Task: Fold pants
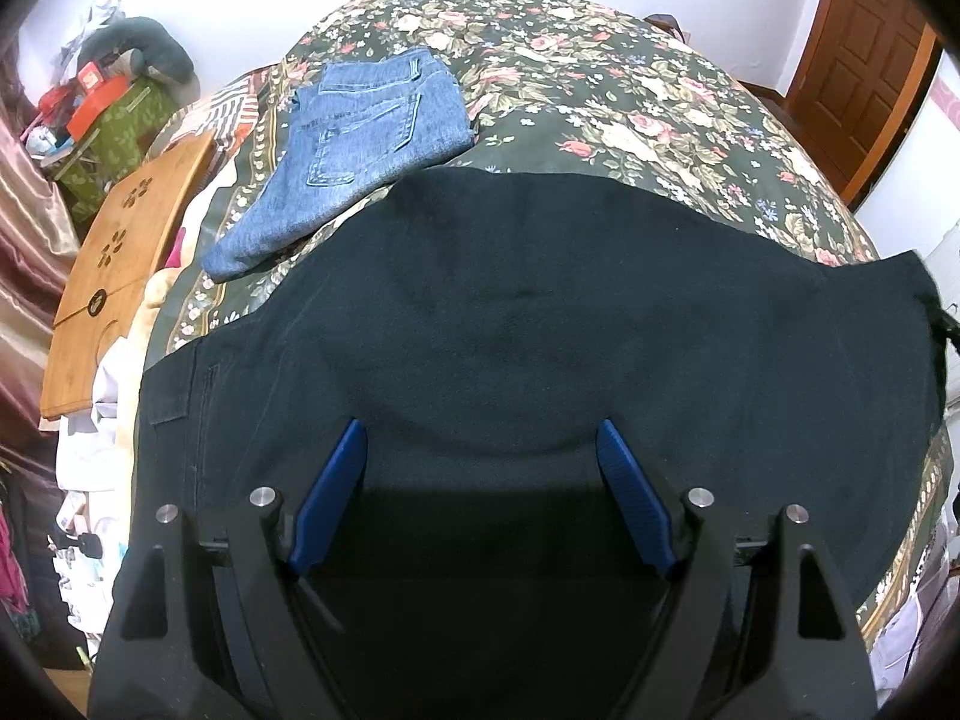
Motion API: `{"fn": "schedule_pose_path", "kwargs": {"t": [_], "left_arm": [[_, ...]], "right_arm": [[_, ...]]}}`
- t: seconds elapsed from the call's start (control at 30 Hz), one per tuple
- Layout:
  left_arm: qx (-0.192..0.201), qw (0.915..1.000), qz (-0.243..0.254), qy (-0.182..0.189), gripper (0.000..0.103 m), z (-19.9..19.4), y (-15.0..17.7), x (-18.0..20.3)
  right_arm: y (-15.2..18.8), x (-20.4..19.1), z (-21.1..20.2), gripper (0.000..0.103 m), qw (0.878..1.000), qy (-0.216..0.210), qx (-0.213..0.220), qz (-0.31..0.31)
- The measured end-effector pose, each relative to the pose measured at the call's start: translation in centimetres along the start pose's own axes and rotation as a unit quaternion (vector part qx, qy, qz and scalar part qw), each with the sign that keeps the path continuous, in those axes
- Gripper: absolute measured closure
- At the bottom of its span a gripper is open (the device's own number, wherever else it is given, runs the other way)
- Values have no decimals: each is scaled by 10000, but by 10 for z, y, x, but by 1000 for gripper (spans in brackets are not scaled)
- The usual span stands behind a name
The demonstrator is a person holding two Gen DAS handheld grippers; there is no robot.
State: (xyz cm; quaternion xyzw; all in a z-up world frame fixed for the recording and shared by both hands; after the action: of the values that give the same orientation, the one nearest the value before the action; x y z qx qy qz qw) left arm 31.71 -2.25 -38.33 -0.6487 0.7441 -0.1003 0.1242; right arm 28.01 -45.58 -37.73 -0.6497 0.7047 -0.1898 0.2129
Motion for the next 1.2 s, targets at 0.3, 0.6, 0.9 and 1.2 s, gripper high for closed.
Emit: {"fn": "schedule_pose_path", "kwargs": {"t": [0.3,0.6,0.9,1.2], "left_arm": [[-39,9999,163,-17,24,-11,1,3],[251,9965,782,163,24,-33,5,55],[-9,9965,837,29,21,-15,25,58],[137,9940,1007,401,21,-43,15,87]], "right_arm": [[6,1,5,86,9977,523,-411,-158],[40,-51,-20,64,9945,-653,-634,-509],[85,-15,-20,66,9957,-276,-883,-42],[105,12,-52,63,9916,-422,-864,862]]}}
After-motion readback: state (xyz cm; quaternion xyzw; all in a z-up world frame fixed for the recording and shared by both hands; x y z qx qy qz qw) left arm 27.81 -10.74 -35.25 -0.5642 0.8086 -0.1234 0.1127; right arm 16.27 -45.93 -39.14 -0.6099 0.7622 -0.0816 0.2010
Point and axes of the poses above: each gripper's, at about its wrist camera, not at the fingertips, and z roughly the way its jaws point, x to its right, y to its underside, the point moved 7 cm from there along z, roughly the way its jaws point, and after that the axes turned 9 degrees about -x, right-handed, at the moved point
